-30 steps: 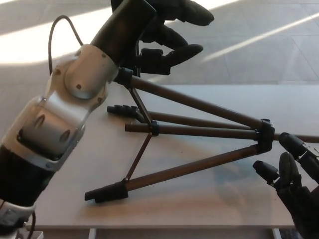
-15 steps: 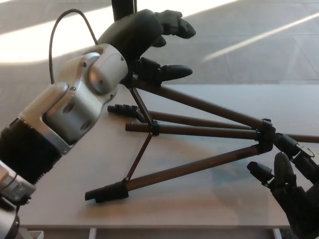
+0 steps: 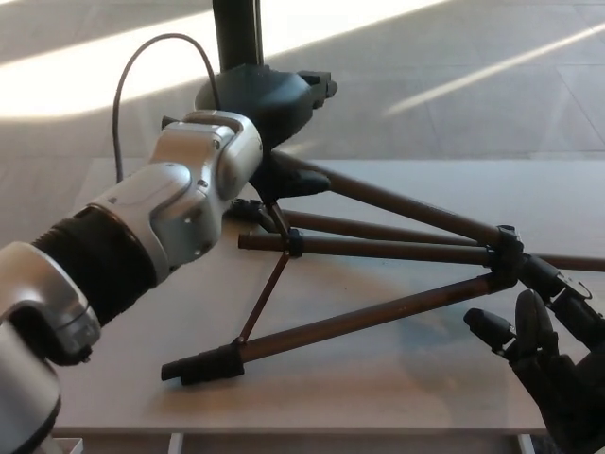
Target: Use both hands of the robot to pick up the tripod lying in the middle of the desk and make it stand upright on the desk
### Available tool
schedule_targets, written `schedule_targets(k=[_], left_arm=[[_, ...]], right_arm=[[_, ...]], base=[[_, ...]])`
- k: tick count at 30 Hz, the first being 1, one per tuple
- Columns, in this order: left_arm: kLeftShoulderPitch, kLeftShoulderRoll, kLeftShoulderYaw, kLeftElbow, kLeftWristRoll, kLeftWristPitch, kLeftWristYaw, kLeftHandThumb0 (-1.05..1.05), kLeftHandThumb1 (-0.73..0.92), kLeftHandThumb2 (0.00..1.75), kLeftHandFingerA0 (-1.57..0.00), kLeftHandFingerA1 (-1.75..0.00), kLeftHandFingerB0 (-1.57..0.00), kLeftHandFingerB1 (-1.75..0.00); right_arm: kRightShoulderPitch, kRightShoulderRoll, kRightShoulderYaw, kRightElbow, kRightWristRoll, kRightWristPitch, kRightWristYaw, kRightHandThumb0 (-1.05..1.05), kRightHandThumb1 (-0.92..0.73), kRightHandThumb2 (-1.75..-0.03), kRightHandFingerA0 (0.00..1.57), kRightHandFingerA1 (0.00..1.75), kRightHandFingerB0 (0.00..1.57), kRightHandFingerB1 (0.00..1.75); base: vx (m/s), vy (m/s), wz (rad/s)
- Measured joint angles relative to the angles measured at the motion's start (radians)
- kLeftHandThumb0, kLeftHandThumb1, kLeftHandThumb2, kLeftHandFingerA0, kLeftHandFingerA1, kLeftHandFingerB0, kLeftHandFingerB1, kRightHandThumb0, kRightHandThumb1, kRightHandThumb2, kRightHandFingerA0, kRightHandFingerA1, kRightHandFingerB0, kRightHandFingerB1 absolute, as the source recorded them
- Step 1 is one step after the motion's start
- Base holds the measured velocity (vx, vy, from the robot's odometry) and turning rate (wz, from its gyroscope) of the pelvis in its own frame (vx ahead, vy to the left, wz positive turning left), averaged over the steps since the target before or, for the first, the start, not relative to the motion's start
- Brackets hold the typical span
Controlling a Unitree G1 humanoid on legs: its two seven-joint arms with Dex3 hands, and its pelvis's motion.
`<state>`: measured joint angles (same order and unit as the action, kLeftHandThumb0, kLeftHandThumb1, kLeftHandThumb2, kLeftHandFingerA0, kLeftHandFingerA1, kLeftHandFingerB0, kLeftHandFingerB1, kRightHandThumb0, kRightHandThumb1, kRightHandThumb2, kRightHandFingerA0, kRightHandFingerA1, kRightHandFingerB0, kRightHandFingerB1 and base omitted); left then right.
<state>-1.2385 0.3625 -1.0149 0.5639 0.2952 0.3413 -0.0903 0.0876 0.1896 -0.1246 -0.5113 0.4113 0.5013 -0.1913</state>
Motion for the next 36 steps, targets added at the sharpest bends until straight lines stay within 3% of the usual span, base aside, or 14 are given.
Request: schedule_targets(k=[9,13,14,15,18,19,21,22,23,24,25,26,33,36], left_arm=[[-0.053,-0.068,-0.143,0.117,0.103,-0.006,0.0,-0.92,0.57,1.0,-0.03,-0.31,-0.09,-0.23],[-0.06,-0.094,-0.179,0.154,0.152,-0.018,0.006,-0.84,0.55,0.96,-0.08,-0.54,-0.05,-0.36],[-0.06,-0.098,-0.186,0.164,0.164,-0.022,0.009,-0.82,0.72,0.63,-0.21,-0.51,-0.08,-0.33],[-0.06,-0.103,-0.192,0.173,0.177,-0.026,0.013,-0.81,0.63,1.01,-0.35,-0.6,-0.03,-0.33],[-0.061,-0.116,-0.21,0.2,0.213,-0.032,0.017,-0.75,0.63,0.99,-0.51,-0.63,-0.06,-0.32],[-0.061,-0.121,-0.218,0.207,0.224,-0.032,0.017,-0.63,0.73,0.63,-0.76,-0.59,-0.1,-0.28],[-0.064,-0.129,-0.237,0.221,0.248,-0.032,0.013,-0.63,0.73,0.63,-0.76,-0.59,-0.1,-0.28],[-0.066,-0.131,-0.247,0.227,0.26,-0.032,0.011,-0.58,0.54,0.86,-0.78,-0.71,-0.14,-0.43],[-0.068,-0.132,-0.255,0.231,0.272,-0.032,0.009,-0.52,0.75,0.63,-0.87,-0.67,-0.29,-0.32],[-0.07,-0.134,-0.264,0.237,0.285,-0.033,0.006,-0.56,0.59,0.95,-0.85,-0.78,-0.27,-0.5],[-0.071,-0.136,-0.268,0.242,0.296,-0.034,0.003,-0.56,0.59,0.95,-0.85,-0.78,-0.27,-0.5],[-0.071,-0.138,-0.269,0.249,0.31,-0.035,0.002,-0.44,0.76,0.63,-0.9,-1.01,-0.46,-0.39],[-0.071,-0.154,-0.257,0.284,0.398,-0.044,0.002,-0.37,0.58,0.58,-0.95,-1.27,-0.77,-0.57],[-0.069,-0.165,-0.237,0.303,0.433,-0.052,0.004,-0.35,0.65,0.62,-0.94,-1.36,-0.75,-0.7]], right_arm=[[0.0,-0.003,0.0,0.0,0.0,0.009,0.0,-0.54,-0.65,-0.6,0.71,0.62,0.62,0.51],[0.0,-0.004,0.001,0.0,0.0,0.016,0.0,-0.53,-0.65,-0.6,0.69,0.62,0.62,0.51],[0.0,-0.004,0.001,0.0,0.0,0.018,0.0,-0.54,-0.65,-0.59,0.7,0.62,0.62,0.51],[0.0,-0.005,0.001,0.0,0.0,0.019,0.0,-0.54,-0.65,-0.6,0.71,0.62,0.62,0.51],[0.0,-0.005,0.0,0.0,0.0,0.024,0.0,-0.53,-0.66,-0.6,0.71,0.62,0.61,0.51],[0.0,-0.005,0.001,0.0,-0.001,0.026,0.0,-0.52,-0.66,-0.6,0.71,0.62,0.62,0.52],[0.0,-0.005,0.001,0.0,-0.002,0.028,0.0,-0.52,-0.66,-0.6,0.71,0.62,0.62,0.52],[0.0,-0.005,0.001,0.0,-0.002,0.029,0.0,-0.51,-0.66,-0.6,0.7,0.62,0.62,0.52],[0.0,-0.006,0.001,0.0,-0.003,0.03,0.0,-0.52,-0.66,-0.6,0.7,0.61,0.63,0.52],[-0.001,-0.008,0.001,0.0,-0.005,0.03,0.0,-0.51,-0.66,-0.6,0.71,0.61,0.64,0.51],[-0.002,-0.009,0.0,0.0,-0.006,0.031,0.0,-0.51,-0.66,-0.6,0.71,0.61,0.64,0.51],[-0.003,-0.01,0.0,0.0,-0.008,0.032,0.0,-0.51,-0.67,-0.6,0.72,0.61,0.63,0.51],[-0.019,-0.034,0.001,0.0,-0.016,0.045,-0.001,-0.5,-0.68,-0.6,0.71,0.6,0.59,0.5],[-0.026,-0.041,0.0,0.0,-0.018,0.048,-0.001,-0.5,-0.68,-0.6,0.71,0.59,0.6,0.5]], base=[[0.0,0.0,0.0],[0.0,0.0,0.0],[0.0,0.0,0.0],[0.0,0.0,0.0],[0.0,0.0,0.0],[0.0,0.0,0.0],[0.0,0.0,0.0],[0.0,0.0,0.0],[0.0,0.0,0.0],[0.0,0.0,0.0],[0.0,0.0,0.0],[0.0,0.0,0.0],[0.0,0.0,0.0],[0.0,0.0,0.0]])
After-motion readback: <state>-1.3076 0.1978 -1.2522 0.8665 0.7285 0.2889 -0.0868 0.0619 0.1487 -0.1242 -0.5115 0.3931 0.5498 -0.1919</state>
